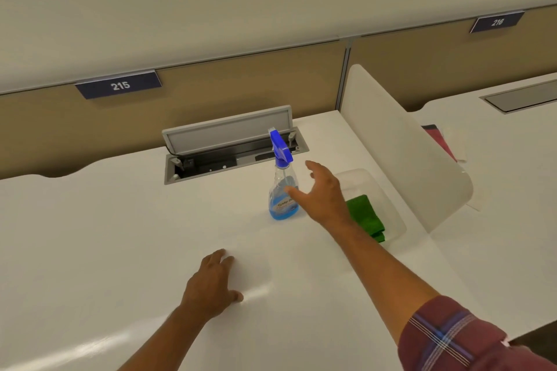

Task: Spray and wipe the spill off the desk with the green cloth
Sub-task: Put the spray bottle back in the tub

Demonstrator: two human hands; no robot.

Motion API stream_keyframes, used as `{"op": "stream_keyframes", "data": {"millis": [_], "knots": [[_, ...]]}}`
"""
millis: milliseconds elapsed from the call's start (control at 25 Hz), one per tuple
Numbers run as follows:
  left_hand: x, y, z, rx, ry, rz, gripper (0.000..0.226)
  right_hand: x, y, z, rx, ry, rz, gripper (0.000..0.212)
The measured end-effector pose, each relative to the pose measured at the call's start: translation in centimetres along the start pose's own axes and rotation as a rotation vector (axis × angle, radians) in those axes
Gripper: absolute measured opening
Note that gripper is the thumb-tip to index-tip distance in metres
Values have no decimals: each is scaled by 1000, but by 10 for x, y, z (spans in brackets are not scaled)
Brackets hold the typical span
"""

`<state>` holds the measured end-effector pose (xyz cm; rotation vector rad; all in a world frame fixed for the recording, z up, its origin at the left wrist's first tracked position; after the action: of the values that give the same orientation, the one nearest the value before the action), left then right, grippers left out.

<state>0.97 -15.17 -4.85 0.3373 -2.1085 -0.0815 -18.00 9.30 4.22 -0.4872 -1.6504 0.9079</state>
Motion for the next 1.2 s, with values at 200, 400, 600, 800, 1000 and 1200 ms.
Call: {"op": "stream_keyframes", "data": {"millis": [200, 400, 600, 800, 1000, 1200], "knots": [[3, -1, 2, -8, -3, 18, 96, -42, -20, 17, -16, 31, 94, 85], [10, 7, 9, -7, -29, 68, 100, -49, -22, 17, -1, 120, 99, 60], [36, 40, 27, -63, 4, 4, 91, -25, -35, 6, 59, 203, 167, 56], [73, 103, 47, -176, 85, -196, 70, 46, -44, -5, 68, 379, 131, 56], [105, 188, 64, -292, 189, -373, 64, 111, -20, -16, 2, 468, 114, 56], [131, 237, 91, -335, 221, -402, 59, 112, 13, -8, -101, 411, 97, 58]]}}
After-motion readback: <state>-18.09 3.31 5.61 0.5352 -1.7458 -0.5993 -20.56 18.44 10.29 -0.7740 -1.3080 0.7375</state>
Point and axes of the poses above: each hand's wrist, its own z-axis towards the middle knuckle, its own x-axis out of the back of the hand, y = z × x, the point moved 5 cm from there along z, towards the middle knuckle, and after that the axes turned 13 degrees about -y, right-handed, at the moved point
